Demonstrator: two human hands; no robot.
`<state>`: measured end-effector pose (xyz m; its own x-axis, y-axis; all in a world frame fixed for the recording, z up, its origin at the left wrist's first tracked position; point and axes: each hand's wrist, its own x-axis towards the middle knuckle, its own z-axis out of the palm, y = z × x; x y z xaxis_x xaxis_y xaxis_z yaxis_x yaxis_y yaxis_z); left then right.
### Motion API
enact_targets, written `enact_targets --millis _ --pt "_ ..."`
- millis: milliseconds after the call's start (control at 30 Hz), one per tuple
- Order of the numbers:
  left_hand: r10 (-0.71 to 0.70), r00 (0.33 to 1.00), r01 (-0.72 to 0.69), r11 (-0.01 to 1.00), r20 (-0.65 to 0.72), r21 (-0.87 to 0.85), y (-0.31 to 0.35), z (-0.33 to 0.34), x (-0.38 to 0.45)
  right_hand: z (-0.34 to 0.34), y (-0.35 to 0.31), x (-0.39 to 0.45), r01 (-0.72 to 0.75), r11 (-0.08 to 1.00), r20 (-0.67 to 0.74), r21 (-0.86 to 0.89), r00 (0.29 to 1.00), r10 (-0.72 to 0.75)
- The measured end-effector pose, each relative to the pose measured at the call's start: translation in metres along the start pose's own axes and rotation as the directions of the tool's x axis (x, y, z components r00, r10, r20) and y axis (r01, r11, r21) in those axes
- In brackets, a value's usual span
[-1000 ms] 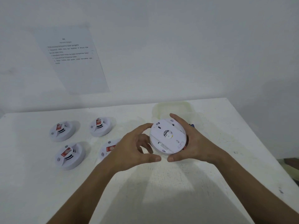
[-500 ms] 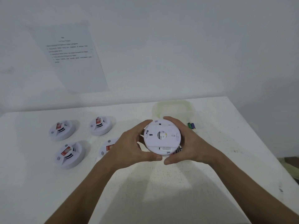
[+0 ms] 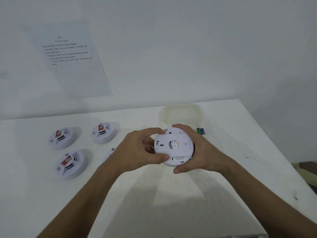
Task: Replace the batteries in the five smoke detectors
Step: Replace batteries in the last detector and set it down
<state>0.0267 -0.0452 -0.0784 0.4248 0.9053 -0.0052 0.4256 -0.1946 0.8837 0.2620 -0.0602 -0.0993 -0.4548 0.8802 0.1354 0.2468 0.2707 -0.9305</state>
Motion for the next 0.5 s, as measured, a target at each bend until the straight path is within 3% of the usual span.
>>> enact_targets --millis 200,500 --pt "0.01 1.0 -0.01 0.998 -0.006 0.065 0.008 0.003 0.001 0.0 0.004 0.001 0.041 0.998 -0.116 -0.039 0.992 -0.045" --pt "-0.014 0.992 0.041 0.977 -0.128 0.207 0.013 0.012 -0.001 0.006 0.008 0.002 0.042 0.998 -0.16 -0.045 0.986 -0.049"
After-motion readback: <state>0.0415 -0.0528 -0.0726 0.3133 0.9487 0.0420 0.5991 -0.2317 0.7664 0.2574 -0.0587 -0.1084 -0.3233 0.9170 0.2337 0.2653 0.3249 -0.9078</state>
